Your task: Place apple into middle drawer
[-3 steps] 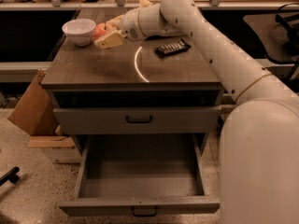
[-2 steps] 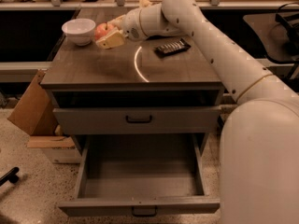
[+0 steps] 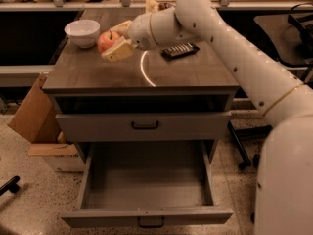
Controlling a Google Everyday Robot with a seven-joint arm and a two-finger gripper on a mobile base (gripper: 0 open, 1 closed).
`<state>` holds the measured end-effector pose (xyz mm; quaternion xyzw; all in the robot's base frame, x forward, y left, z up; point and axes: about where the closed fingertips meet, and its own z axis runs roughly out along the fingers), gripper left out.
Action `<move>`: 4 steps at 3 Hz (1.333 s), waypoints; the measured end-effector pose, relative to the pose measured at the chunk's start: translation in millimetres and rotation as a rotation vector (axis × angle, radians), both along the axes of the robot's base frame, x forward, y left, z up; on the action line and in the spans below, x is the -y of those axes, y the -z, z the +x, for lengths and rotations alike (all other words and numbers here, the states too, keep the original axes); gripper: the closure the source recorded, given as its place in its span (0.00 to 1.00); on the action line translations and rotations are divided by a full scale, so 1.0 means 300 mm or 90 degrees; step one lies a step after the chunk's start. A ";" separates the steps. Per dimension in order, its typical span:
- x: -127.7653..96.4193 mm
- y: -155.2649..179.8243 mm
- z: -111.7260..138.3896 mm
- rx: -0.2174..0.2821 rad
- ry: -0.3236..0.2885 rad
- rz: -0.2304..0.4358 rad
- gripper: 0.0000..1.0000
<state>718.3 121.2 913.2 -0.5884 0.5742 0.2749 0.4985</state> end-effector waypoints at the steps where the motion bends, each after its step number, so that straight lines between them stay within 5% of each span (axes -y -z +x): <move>1: -0.028 0.058 -0.167 0.017 -0.055 -0.023 1.00; 2: -0.058 0.125 -0.302 0.021 -0.103 -0.044 1.00; 4: -0.075 0.177 -0.379 0.006 -0.130 -0.063 1.00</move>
Offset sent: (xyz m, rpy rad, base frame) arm -0.1301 0.0170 -0.0504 -0.0987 -0.0549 0.2237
